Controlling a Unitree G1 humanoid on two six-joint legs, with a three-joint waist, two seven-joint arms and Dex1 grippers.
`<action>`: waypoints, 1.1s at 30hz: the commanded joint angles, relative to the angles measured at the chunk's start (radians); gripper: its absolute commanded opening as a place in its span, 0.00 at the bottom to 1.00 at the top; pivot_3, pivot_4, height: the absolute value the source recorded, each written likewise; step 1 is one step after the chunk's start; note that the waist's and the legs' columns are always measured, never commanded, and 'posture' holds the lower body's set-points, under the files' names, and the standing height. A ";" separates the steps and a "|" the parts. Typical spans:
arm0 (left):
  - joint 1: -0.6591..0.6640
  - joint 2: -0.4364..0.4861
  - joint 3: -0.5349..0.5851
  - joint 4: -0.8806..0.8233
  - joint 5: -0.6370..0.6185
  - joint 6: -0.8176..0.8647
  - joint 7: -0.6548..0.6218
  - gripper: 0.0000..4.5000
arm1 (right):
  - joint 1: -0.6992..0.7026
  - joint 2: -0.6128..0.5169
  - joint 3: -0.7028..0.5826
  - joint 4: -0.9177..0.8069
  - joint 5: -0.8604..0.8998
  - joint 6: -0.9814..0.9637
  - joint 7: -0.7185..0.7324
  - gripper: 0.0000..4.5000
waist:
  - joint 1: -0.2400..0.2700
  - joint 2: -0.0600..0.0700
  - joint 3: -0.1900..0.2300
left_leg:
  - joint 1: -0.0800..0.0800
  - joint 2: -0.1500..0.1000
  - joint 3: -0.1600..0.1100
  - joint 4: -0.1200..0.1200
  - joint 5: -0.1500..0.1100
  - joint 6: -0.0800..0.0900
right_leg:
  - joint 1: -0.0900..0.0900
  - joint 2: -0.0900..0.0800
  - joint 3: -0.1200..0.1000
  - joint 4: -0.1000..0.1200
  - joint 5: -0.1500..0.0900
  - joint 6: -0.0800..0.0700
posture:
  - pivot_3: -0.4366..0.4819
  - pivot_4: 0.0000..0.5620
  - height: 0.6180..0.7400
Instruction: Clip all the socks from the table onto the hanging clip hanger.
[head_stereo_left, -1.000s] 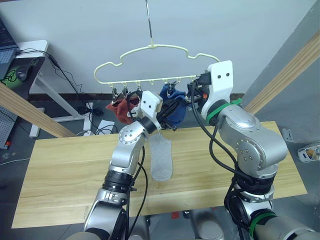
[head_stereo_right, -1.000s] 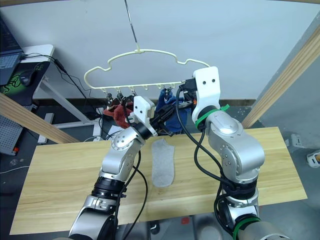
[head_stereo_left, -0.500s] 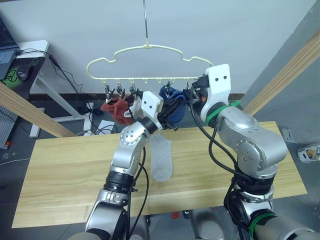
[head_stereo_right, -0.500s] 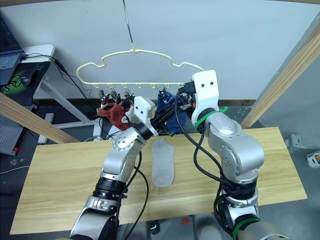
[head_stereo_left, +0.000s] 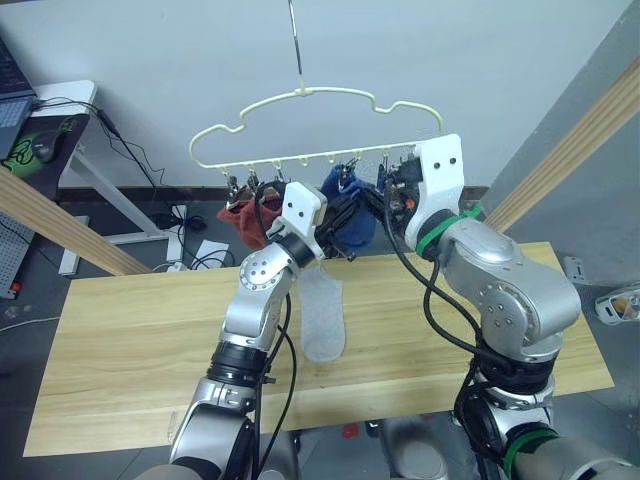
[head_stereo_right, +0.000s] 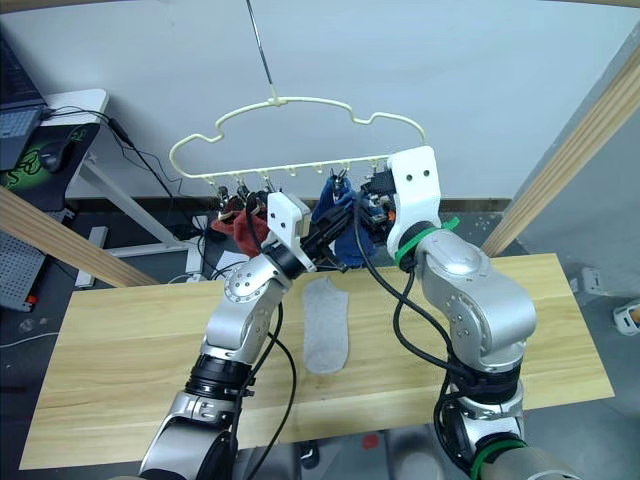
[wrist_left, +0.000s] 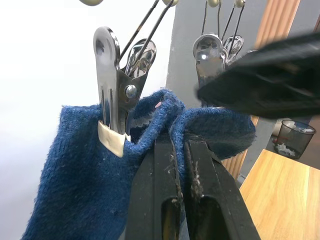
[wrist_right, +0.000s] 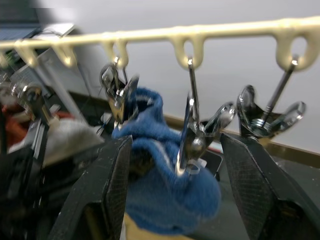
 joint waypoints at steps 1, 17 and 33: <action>0.018 0.006 -0.006 -0.040 -0.024 0.003 -0.029 0.15 | 0.002 -0.051 -0.035 -0.070 0.048 0.014 0.056 0.65 | 0.000 0.000 0.000 | 0.000 0.000 0.000 0.000 0.000 0.000 | 0.000 0.000 0.000 0.000 0.000 0.000 | 0.20 0.51 0.96; 0.147 0.151 0.000 -0.212 -0.093 0.133 -0.160 0.99 | 0.040 -0.196 -0.044 -0.161 0.176 0.027 0.168 0.65 | -0.002 0.000 -0.002 | 0.000 0.000 0.000 0.001 0.000 0.000 | 0.000 0.001 0.000 0.001 0.000 0.000 | 0.21 0.48 0.96; 0.416 0.491 0.143 -0.629 -0.330 0.419 -0.283 0.99 | 0.206 -0.386 -0.052 -0.199 0.123 -0.219 0.193 0.65 | 0.001 -0.001 -0.034 | 0.001 0.000 0.000 0.001 0.001 0.000 | 0.000 0.001 0.000 0.002 0.000 0.000 | 0.26 0.39 0.96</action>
